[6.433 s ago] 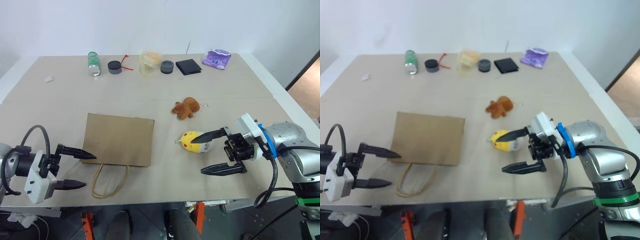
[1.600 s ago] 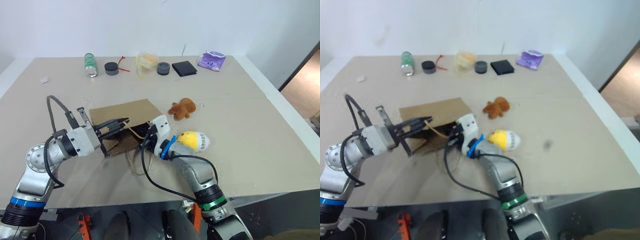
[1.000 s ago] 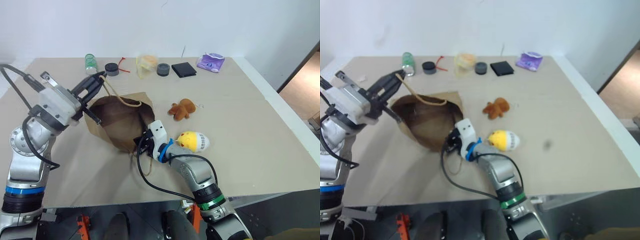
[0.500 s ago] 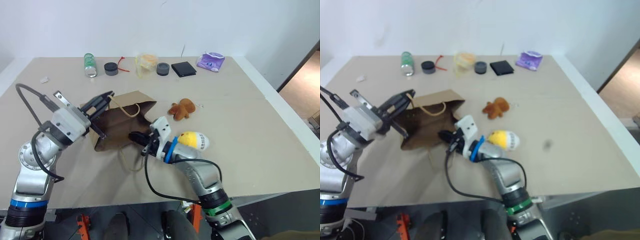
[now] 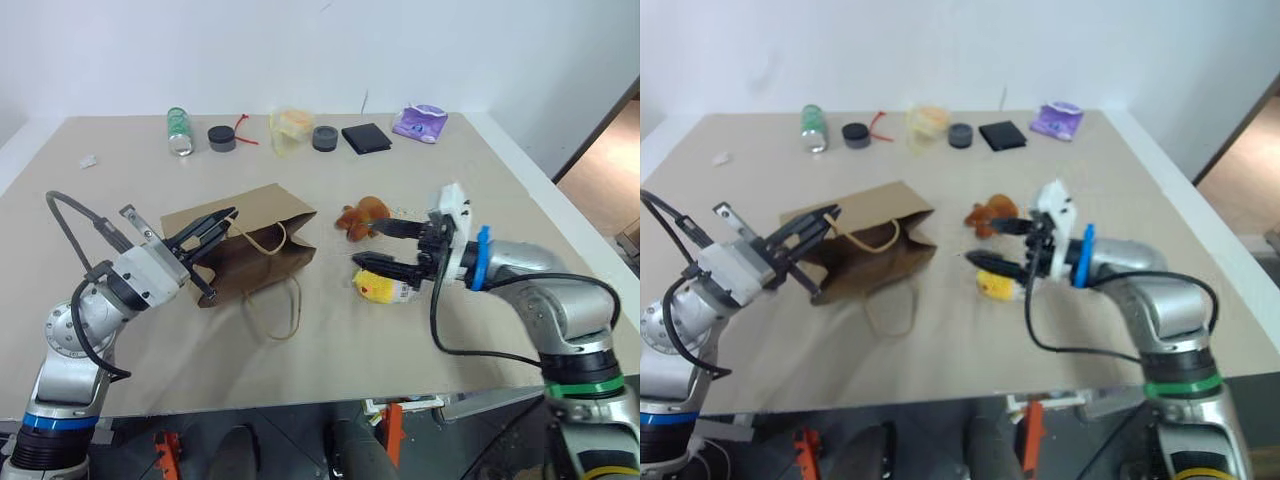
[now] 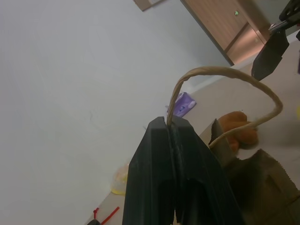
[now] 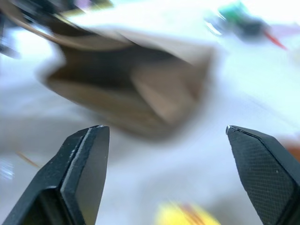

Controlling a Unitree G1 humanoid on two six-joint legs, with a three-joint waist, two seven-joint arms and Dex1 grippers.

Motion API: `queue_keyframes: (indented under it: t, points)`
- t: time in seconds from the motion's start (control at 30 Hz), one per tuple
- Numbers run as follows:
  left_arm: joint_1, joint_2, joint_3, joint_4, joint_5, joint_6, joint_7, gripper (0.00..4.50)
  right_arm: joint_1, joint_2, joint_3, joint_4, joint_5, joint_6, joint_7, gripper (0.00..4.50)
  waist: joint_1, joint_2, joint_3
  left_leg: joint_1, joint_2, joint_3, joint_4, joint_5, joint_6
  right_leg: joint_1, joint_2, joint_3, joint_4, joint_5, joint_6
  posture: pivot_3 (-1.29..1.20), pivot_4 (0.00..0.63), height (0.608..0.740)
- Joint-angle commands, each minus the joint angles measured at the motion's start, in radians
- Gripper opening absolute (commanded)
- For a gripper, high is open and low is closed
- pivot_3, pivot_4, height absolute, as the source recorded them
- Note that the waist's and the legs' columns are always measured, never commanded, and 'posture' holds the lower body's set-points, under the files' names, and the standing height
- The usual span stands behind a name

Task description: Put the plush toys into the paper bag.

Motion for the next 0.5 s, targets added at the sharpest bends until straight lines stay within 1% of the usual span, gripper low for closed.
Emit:
queue_keyframes:
  t: [0.03,0.1,0.2,0.23,0.27,0.37,0.4,0.47,0.5]
  points:
    - [-0.015,0.002,0.023,-0.012,-0.01,-0.016,0.002,0.0,0.01,-0.053,0.042,0.067,-0.072,-0.038,0.055,4.41,0.0,0.0,0.0,0.0,0.0,0.0,0.0,-0.001,0.001,0.0,0.0,0.0,0.0,0.0,0.0,0.0,0.15,0.74]
    - [-0.023,0.004,0.023,-0.009,-0.011,-0.017,0.001,0.0,0.022,-0.07,0.08,0.1,-0.118,-0.068,0.08,4.41,0.0,0.0,0.0,0.0,0.0,0.0,0.0,-0.002,0.003,0.0,0.001,0.0,0.0,0.0,0.0,0.0,0.15,0.74]
    - [-0.025,0.009,0.026,-0.007,-0.011,-0.023,-0.005,0.0,0.033,-0.077,0.104,0.134,-0.159,-0.111,0.108,4.41,0.0,0.0,0.0,0.0,0.0,0.0,0.0,-0.004,0.005,0.0,0.002,0.002,0.0,-0.002,0.001,0.0,0.15,0.74]
    - [-0.024,0.011,0.028,-0.006,-0.011,-0.025,-0.007,0.0,0.035,-0.08,0.112,0.144,-0.176,-0.128,0.114,3.9,0.0,0.0,0.0,0.0,0.0,0.0,0.0,-0.004,0.005,0.0,0.002,0.002,0.0,-0.002,0.001,0.0,0.15,0.74]
    - [-0.024,0.013,0.031,-0.003,-0.013,-0.027,-0.01,0.0,0.031,-0.076,0.114,0.16,-0.186,-0.139,0.116,3.59,0.0,0.0,0.0,0.0,0.0,0.0,0.0,-0.004,0.005,0.0,0.002,0.003,0.0,-0.002,0.001,0.0,0.15,0.74]
    - [-0.025,0.018,0.039,0.007,-0.016,-0.032,-0.016,0.0,0.021,-0.067,0.106,0.183,-0.194,-0.157,0.128,2.23,0.0,0.0,0.0,0.0,0.0,0.001,0.001,-0.004,0.005,0.0,0.002,0.003,0.0,-0.002,0.002,0.0,0.15,0.74]
    - [-0.027,0.019,0.041,0.01,-0.016,-0.033,-0.017,0.0,0.015,-0.061,0.097,0.185,-0.187,-0.162,0.132,1.81,0.0,0.0,0.0,0.0,0.0,0.001,0.001,-0.004,0.005,0.0,0.002,0.003,0.0,-0.002,0.002,0.0,0.15,0.74]
    - [-0.028,0.02,0.043,0.014,-0.015,-0.033,-0.019,0.0,0.008,-0.051,0.073,0.179,-0.158,-0.167,0.146,0.8,0.0,0.0,0.0,0.0,0.0,0.0,0.002,-0.004,0.005,0.001,0.002,0.003,0.0,-0.002,0.002,0.0,0.15,0.74]
    - [-0.028,0.019,0.044,0.015,-0.015,-0.034,-0.02,0.0,-0.003,-0.035,0.037,0.165,-0.107,-0.14,0.151,0.41,0.0,0.0,0.0,0.0,0.0,0.001,0.002,-0.004,0.005,0.001,0.002,0.003,0.0,-0.002,0.002,0.0,0.15,0.74]
